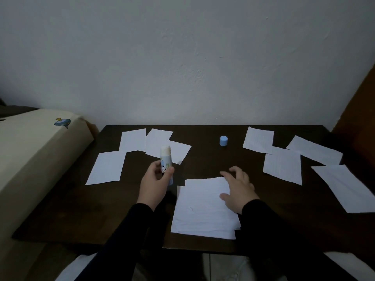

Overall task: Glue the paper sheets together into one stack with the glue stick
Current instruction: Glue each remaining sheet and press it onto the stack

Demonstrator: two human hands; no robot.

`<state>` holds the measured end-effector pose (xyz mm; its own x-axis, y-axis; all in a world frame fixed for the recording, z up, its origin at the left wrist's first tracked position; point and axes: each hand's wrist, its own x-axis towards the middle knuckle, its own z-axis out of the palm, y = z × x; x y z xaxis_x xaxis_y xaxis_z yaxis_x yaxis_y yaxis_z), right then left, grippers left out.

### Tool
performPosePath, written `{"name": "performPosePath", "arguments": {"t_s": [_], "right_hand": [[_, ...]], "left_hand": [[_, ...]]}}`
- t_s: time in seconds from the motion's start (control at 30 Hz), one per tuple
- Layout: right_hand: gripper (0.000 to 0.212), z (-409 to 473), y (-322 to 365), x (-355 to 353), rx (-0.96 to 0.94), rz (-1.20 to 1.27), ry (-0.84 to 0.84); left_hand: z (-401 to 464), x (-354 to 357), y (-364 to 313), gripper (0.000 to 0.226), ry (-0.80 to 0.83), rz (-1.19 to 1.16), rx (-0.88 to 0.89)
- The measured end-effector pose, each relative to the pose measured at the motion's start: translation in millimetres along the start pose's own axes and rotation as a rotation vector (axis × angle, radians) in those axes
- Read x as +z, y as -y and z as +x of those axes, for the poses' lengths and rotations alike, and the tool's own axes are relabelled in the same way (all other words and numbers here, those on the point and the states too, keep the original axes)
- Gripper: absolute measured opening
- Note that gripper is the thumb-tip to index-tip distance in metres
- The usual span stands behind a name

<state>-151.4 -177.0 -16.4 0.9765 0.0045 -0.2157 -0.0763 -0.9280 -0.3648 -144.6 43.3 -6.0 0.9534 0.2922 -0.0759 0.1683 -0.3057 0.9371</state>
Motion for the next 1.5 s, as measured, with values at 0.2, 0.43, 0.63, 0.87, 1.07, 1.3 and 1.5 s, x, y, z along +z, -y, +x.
{"name": "performPosePath", "arguments": {"t_s": [0.2, 0.43, 0.63, 0.87, 1.07, 1.3, 1.5], "right_hand": [[0.056, 5.1, -2.2, 0.6, -0.032, -0.175, 0.166], [0.057, 6.7, 1.7, 0.3, -0.044, -0.194, 0.143], [0.054, 15.4, 15.9, -9.6, -0.028, -0.207, 0.131], [0.037, 31.3, 55.5, -1.8, -0.156, -0.092, 0.019], [0.033, 57.0, 87.4, 10.8, -0.207, -0.071, -0.007], [0.031, 90.2, 112.2, 20.3, -0.242, -0.091, -0.023], [0.052, 108.7, 113.3, 37.8, -0.239, -0.210, -0.038]], "left_hand": [[1.5, 1.9, 2.0, 0.045, 0.039, 0.049, 0.021], [3.4, 0.4, -1.2, 0.047, 0.062, 0.032, 0.043], [6.8, -8.0, -3.4, 0.047, 0.053, -0.046, 0.030], [12.7, -20.5, -5.0, 0.050, 0.037, -0.126, -0.016], [23.5, -31.2, -1.6, 0.051, 0.029, -0.172, -0.065], [34.9, -43.9, 4.7, 0.050, 0.016, -0.192, -0.066], [43.2, -46.5, 4.4, 0.052, 0.025, -0.198, -0.077]]}}
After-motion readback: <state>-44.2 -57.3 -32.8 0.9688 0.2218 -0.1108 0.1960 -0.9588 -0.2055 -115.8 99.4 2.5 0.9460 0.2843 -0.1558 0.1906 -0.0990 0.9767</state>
